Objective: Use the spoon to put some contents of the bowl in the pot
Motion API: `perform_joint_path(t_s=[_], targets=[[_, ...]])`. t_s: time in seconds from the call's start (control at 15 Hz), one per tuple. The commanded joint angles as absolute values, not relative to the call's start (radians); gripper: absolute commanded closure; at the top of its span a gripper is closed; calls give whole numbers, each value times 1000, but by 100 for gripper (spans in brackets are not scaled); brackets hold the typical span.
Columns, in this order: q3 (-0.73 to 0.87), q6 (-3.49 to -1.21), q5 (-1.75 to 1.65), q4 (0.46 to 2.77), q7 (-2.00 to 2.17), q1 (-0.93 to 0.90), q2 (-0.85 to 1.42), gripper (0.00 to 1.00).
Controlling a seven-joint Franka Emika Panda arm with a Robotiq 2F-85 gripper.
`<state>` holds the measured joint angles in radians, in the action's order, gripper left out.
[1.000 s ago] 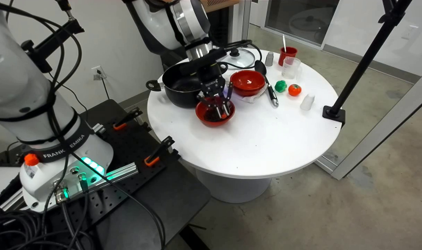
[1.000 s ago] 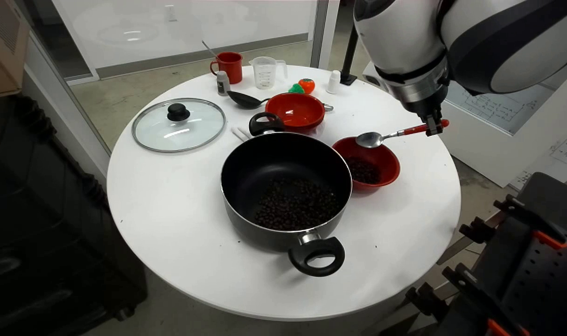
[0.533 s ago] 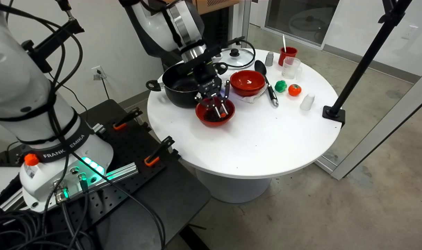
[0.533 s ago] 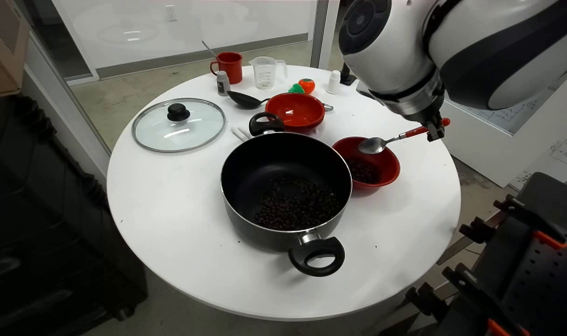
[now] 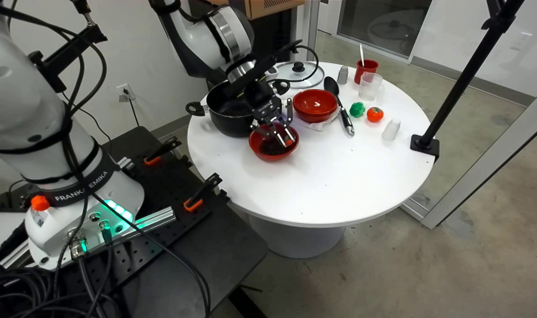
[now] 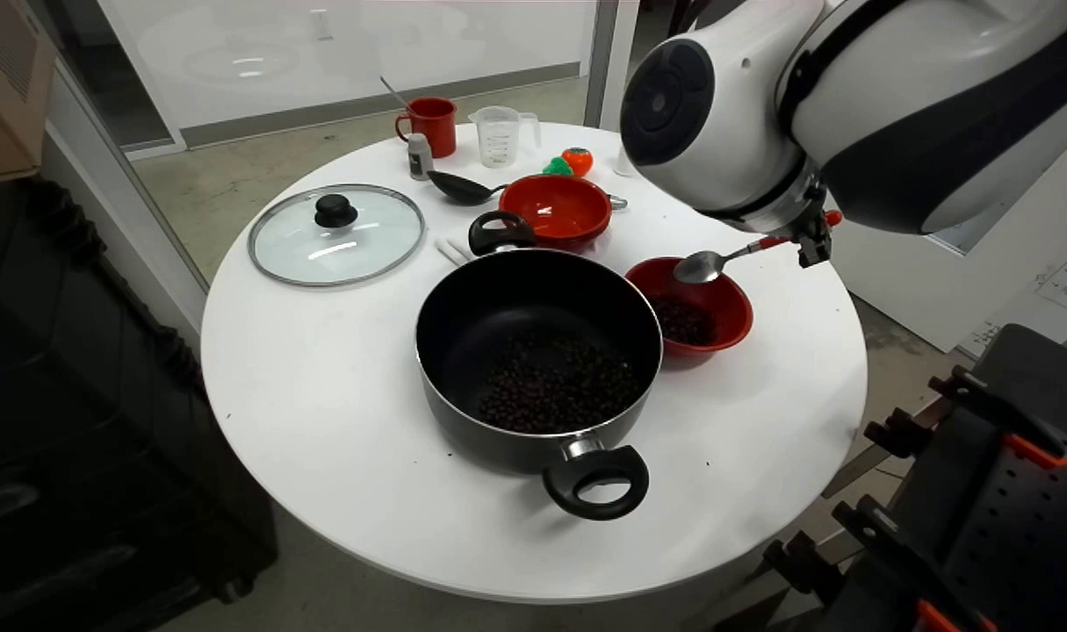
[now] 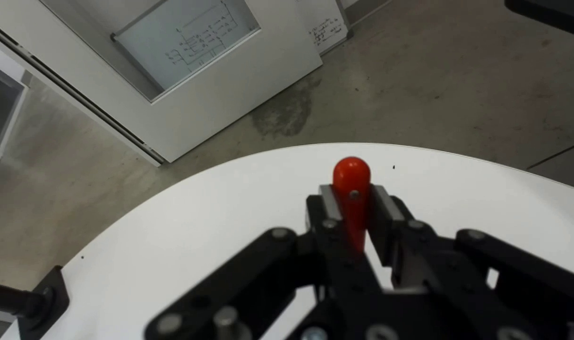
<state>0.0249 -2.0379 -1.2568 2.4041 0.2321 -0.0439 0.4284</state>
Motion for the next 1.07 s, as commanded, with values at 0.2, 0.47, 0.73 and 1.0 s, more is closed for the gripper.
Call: perform_joint_path(t_s=[0.2,0.47,0.73,1.0], targets=[[-8,-1933,-1294,2372,286,-54,477,95],[-32,-1903,-1293,2356,287,-68,506,95],[-57,-1856,-1290,2332,289,-94,540,95],[-61,-1798,-1294,2303,299,-112,575,95]])
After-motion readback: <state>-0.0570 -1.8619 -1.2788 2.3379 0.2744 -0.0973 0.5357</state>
